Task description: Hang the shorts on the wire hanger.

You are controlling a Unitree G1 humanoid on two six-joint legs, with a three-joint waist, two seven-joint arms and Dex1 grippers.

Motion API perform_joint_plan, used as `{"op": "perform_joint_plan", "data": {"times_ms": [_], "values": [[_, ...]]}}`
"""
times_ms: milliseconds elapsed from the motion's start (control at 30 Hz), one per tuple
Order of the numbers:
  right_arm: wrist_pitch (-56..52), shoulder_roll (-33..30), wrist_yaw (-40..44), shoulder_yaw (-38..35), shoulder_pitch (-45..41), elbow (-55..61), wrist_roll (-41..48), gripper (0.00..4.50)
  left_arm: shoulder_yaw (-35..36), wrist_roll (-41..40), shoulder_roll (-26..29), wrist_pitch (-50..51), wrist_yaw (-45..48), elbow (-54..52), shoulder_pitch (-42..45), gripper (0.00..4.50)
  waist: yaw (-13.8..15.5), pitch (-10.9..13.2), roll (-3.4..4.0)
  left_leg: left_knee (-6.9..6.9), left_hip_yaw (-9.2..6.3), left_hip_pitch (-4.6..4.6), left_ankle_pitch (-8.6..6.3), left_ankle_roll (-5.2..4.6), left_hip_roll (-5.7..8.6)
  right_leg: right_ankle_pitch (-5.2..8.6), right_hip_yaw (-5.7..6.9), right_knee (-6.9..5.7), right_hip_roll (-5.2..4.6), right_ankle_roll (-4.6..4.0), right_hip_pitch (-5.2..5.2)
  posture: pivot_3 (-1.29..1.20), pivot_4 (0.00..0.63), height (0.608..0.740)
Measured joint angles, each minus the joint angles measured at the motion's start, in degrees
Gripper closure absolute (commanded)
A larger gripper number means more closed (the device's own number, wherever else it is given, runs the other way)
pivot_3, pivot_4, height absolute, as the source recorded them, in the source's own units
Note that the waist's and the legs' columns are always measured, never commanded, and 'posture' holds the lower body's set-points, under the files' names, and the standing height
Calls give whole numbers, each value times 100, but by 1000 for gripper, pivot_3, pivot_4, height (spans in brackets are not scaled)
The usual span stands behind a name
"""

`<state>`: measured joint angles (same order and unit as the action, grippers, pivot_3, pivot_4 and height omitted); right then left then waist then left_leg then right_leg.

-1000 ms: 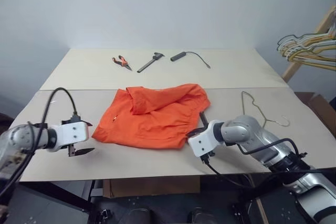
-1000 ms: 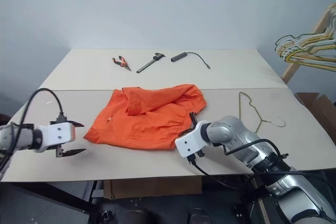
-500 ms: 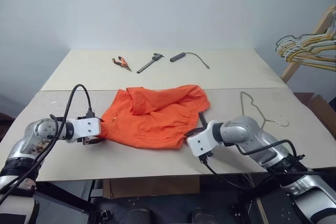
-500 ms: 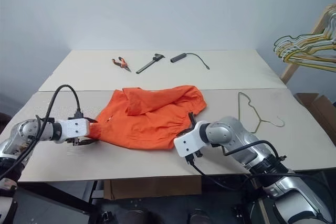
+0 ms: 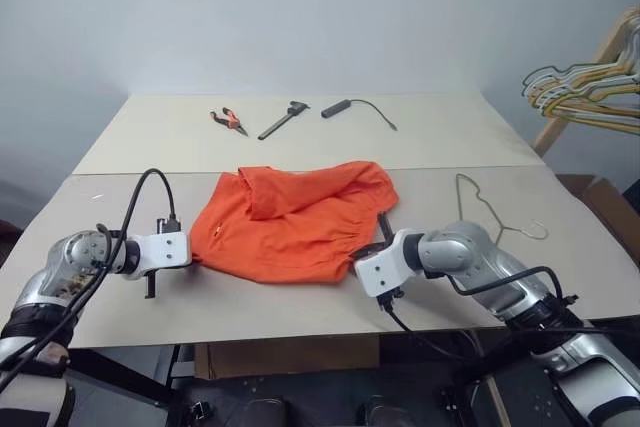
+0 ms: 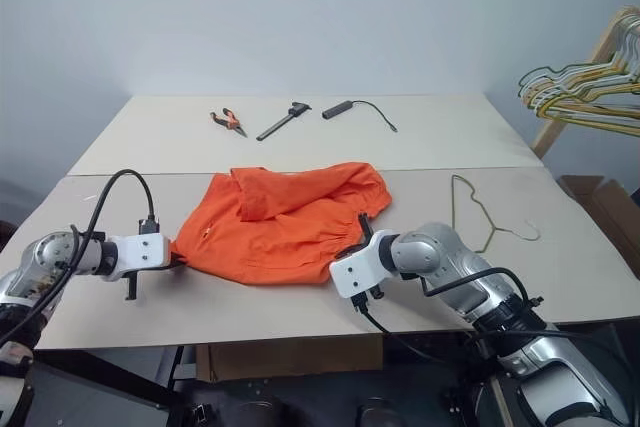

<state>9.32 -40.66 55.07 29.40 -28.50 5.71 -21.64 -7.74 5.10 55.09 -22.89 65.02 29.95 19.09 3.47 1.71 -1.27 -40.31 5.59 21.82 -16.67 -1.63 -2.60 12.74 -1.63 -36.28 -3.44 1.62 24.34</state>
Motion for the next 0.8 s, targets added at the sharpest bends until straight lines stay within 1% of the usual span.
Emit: {"op": "perform_joint_plan", "data": {"times_ms": [67,133,233,300,367,400,467,500,533,567,600,667,700,767,800], "values": [[-49,-78,193,-24,76,134,95,4500,149,-268,308,353,262,-620,-491,4466,-47,0,0,0,0,10,-2,1,-2,0,-1,2,0,0,10,112,0,740],[-132,-274,537,-127,192,426,440,4500,395,-654,763,885,627,-1581,-1166,4466,-92,1,-1,0,-4,15,-4,-1,-5,1,-1,3,0,0,12,117,0,740],[-327,-324,875,-286,207,587,953,4500,811,-979,945,1303,670,-2270,-1490,4466,-83,1,-1,-1,-7,-4,-4,-1,-5,2,2,1,2,-2,-4,128,0,740],[-508,-147,873,-379,3,459,1114,4500,954,-992,862,1448,438,-2489,-1426,4466,-61,1,-1,-1,-2,-34,-3,0,-5,7,1,-7,3,-9,-22,126,0,740],[-683,170,653,-423,-490,-38,1052,4500,973,-892,410,1503,-59,-2439,-969,4466,-41,-1,-1,-3,5,-65,0,5,-2,14,-2,-36,2,-16,-36,115,0,740],[-738,322,480,-442,-749,-322,953,4500,960,-764,164,1473,-373,-2375,-707,4466,-25,-4,-8,-4,5,-64,4,11,-1,16,-3,-46,3,-19,-31,111,0,740],[-832,699,-190,-501,-1453,-1237,609,4500,935,-341,-516,1477,-1469,-2000,131,4466,30,-8,-16,-2,5,-58,15,30,0,14,-6,-60,9,-25,-21,105,0,740],[-901,948,-705,-544,-1883,-1803,404,4500,978,-203,-851,1588,-2063,-1850,570,4466,48,-7,-19,-2,4,-51,24,44,1,9,-6,-70,10,-30,-11,104,0,740],[-984,1195,-1275,-609,-2330,-2295,205,4500,1033,-70,-1063,1643,-2592,-1784,964,4466,46,-7,-22,0,3,-28,28,53,0,6,-7,-74,12,-34,13,105,0,740],[-988,1430,-2106,-678,-2864,-2852,-25,4500,1078,190,-1147,1664,-3246,-1723,1387,4466,34,-8,-24,3,1,6,42,77,0,3,-9,-83,13,-38,51,105,0,740],[-977,1562,-2887,-786,-3336,-3287,-227,4500,1156,453,-1167,1672,-3842,-1661,1787,4466,18,-12,-29,8,0,51,71,128,3,2,-16,-96,13,-39,100,106,0,740],[-897,1680,-4373,-1136,-4107,-3992,-463,4500,1513,788,-1178,1677,-4922,-1631,2401,4466,3,-17,-37,53,-3,87,84,149,12,-1,-20,-101,10,-42,159,109,0,740],[-718,1695,-4987,-1363,-4412,-4122,-474,4500,1760,758,-1197,1679,-5265,-1708,2660,4466,0,-22,-38,65,-3,106,87,154,11,0,-10,-98,9,-43,187,112,0,740],[-376,1804,-5554,-1506,-4697,-4096,-458,4500,2123,407,-1282,1736,-5465,-1991,2860,4466,-65,-52,-37,110,0,95,82,160,11,3,28,-87,1,-48,193,120,0,740],[-200,1801,-5643,-1524,-4697,-4043,-443,4500,2286,200,-1272,1775,-5430,-2117,2842,4466,-114,-82,-41,132,0,83,79,162,11,3,57,-83,-5,-48,189,122,0,740]]}}
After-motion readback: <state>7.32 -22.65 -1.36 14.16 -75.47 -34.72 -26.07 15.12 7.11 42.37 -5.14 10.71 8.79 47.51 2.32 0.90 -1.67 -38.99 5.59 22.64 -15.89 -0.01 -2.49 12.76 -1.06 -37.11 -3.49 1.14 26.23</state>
